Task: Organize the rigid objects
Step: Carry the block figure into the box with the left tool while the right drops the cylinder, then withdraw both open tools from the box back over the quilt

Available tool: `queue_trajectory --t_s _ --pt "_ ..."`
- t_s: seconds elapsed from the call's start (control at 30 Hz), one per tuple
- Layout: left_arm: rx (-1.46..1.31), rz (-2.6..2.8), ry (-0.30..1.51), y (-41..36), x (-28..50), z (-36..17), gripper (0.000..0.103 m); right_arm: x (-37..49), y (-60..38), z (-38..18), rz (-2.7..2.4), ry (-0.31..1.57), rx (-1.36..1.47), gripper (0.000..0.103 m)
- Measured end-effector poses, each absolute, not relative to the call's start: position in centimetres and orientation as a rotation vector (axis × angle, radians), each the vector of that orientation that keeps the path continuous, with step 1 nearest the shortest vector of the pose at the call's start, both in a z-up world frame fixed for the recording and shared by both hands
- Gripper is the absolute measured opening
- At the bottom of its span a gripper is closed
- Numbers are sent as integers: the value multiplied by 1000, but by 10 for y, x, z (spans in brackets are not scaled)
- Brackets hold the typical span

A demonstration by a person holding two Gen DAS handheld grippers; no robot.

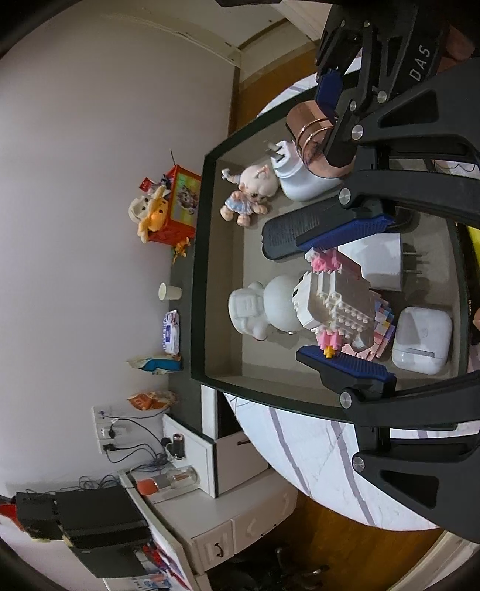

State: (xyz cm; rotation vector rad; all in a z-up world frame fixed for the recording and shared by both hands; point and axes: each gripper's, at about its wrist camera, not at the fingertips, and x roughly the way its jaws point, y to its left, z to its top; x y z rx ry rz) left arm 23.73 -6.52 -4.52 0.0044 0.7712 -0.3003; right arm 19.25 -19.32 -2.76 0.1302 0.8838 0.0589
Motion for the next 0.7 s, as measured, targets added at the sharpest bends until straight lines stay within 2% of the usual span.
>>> queue_trajectory --t_s 0.23,0.27,0.3,0.33,0.37,0.4,0.7 --pt "19 -287 784 -62 239 -52 58 197 -192 -38 30 906 107 56" --pt "23 -284 784 -62 239 -52 68 198 -192 -38 28 907 99 57" --pt "33 -275 785 -63 239 -52 83 198 -192 -39 24 908 94 60" --pt "33 -265 779 -62 239 -51 89 198 -192 -39 16 906 94 73" --pt "31 -263 776 -61 237 -50 100 197 -193 -39 0 906 85 83" --pt "30 -263 772 -60 237 -48 103 196 -193 -38 -6 899 84 84" --pt "32 -245 746 -48 206 -18 103 173 -188 -16 -15 859 84 87"
